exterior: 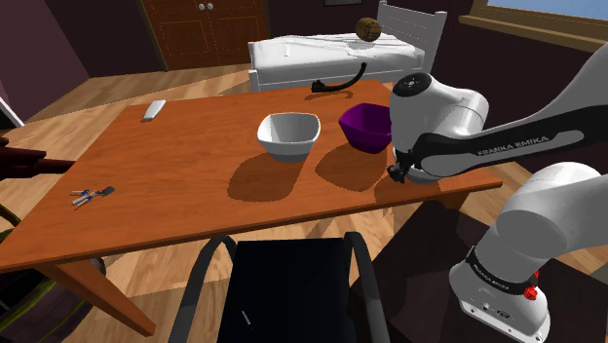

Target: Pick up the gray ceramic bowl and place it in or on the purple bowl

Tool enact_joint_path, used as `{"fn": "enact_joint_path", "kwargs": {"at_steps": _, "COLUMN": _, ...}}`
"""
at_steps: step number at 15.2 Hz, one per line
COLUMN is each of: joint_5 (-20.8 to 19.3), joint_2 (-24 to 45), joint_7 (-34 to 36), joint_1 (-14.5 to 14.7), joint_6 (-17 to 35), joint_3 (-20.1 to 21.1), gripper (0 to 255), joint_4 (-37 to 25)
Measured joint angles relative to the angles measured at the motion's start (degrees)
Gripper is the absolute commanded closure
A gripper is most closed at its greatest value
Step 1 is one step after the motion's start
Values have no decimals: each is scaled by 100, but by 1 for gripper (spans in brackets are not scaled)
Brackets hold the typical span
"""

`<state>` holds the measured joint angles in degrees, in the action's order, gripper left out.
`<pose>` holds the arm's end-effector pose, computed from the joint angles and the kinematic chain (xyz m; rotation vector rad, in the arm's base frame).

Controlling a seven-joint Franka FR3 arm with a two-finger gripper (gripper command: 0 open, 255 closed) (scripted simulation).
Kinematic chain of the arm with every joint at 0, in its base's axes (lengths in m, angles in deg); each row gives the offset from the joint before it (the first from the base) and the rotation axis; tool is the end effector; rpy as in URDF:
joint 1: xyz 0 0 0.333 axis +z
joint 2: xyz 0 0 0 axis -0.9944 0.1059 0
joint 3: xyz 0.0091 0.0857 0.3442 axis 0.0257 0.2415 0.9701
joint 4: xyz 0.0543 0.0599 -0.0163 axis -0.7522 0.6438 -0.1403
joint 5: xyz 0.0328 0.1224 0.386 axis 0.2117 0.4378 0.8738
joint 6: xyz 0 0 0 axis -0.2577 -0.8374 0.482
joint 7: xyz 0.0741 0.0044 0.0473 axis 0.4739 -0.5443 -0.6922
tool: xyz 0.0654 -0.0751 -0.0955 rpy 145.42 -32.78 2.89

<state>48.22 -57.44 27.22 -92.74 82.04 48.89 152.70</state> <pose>0.2730 -0.0126 0.3426 2.7018 -0.3937 0.0624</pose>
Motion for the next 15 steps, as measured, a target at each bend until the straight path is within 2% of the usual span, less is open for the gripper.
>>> {"fn": "enact_joint_path", "kwargs": {"at_steps": 8, "joint_5": 27, "joint_2": 4, "joint_7": -51, "joint_1": 6, "joint_6": -181, "joint_3": -6, "gripper": 255, "joint_4": -190}}
{"fn": "enact_joint_path", "kwargs": {"at_steps": 10, "joint_5": 5, "joint_2": 4, "joint_7": -19, "joint_1": 5, "joint_6": -86, "joint_3": -7, "gripper": 255, "joint_4": -93}}
{"fn": "enact_joint_path", "kwargs": {"at_steps": 15, "joint_5": 32, "joint_2": -16, "joint_7": -197, "joint_1": 63, "joint_6": -435, "joint_3": -120, "gripper": 255, "joint_4": -173}}
